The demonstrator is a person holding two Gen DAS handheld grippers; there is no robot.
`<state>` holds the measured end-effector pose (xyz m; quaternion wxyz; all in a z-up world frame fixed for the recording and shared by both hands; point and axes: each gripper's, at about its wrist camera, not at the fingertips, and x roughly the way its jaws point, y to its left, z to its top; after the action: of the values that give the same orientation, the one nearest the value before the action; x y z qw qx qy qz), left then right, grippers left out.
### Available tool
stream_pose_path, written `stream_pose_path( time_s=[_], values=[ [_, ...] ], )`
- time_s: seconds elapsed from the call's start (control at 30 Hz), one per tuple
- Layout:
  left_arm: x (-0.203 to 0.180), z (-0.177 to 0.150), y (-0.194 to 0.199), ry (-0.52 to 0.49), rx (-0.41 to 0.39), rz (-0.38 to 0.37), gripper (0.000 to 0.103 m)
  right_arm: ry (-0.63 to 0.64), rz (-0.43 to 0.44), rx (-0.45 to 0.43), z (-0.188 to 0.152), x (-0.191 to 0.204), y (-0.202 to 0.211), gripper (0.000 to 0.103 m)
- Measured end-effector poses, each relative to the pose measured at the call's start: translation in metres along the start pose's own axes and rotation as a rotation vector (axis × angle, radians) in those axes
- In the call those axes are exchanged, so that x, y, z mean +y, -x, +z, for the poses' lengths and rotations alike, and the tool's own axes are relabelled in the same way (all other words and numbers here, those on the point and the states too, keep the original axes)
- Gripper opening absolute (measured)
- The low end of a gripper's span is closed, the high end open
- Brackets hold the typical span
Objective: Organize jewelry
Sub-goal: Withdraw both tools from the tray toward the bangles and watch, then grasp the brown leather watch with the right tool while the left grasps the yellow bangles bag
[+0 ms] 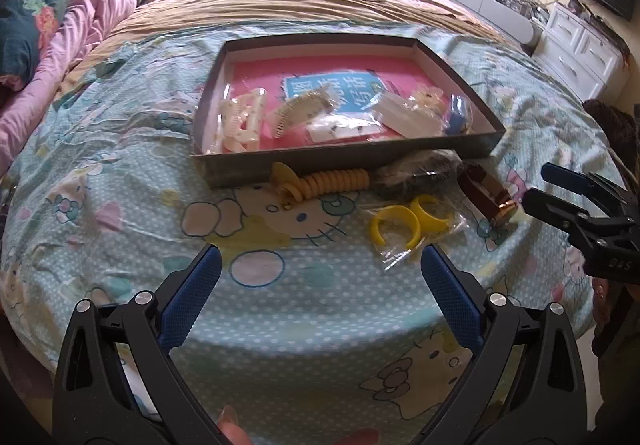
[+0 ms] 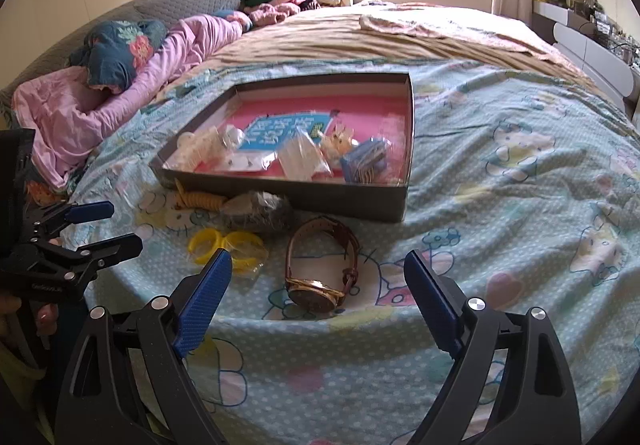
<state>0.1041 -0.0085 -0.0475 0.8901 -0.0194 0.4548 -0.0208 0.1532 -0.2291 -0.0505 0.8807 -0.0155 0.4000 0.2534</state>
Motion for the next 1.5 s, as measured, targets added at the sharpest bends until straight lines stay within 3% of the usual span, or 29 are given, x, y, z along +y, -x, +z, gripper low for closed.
stream_pose_path(
  time_s=[0.13,0.3,0.57,0.67,0.83,1.03,1.1,1.23,1.37,1.4,1.5],
  values=[
    [-0.008,0.000,-0.005,-0.022,0.012,-0.011,0.093,0.007,0.001,0.027,-0.002,-0.002,-0.011,0.086],
    [-0.015,0.000,-0.013,-0.036,0.027,-0.030,0.093,0.007,0.015,0.066,-0.004,-0.005,-0.026,0.077],
    [-0.024,0.003,-0.027,-0.026,0.058,-0.064,0.093,-0.010,0.050,0.111,-0.009,-0.009,-0.044,0.047],
    [-0.032,0.005,-0.034,-0.020,0.078,-0.086,0.093,-0.025,0.069,0.100,-0.008,-0.013,-0.041,0.043],
    [-0.044,0.009,-0.047,0.004,0.105,-0.124,0.093,-0.054,0.055,0.080,-0.007,-0.025,-0.034,0.043],
    [-0.059,0.017,-0.066,0.018,0.120,-0.094,0.093,-0.094,0.037,0.056,-0.005,-0.042,-0.023,0.042],
    [-0.063,0.018,-0.068,0.008,0.119,-0.079,0.086,-0.095,0.034,0.050,-0.004,-0.043,-0.021,0.042],
    [-0.071,0.019,-0.074,-0.032,0.107,-0.035,0.083,-0.103,0.032,0.041,-0.003,-0.044,-0.017,0.042],
    [-0.073,0.018,-0.067,-0.059,0.080,-0.035,0.073,-0.102,0.028,0.033,-0.004,-0.045,-0.012,0.042],
    [-0.072,0.018,-0.064,-0.059,0.071,-0.036,0.065,-0.101,0.028,0.031,-0.005,-0.046,-0.011,0.042],
    [-0.064,0.017,-0.054,-0.036,0.055,-0.062,0.062,-0.096,0.027,0.029,-0.007,-0.045,-0.007,0.041]
  ],
)
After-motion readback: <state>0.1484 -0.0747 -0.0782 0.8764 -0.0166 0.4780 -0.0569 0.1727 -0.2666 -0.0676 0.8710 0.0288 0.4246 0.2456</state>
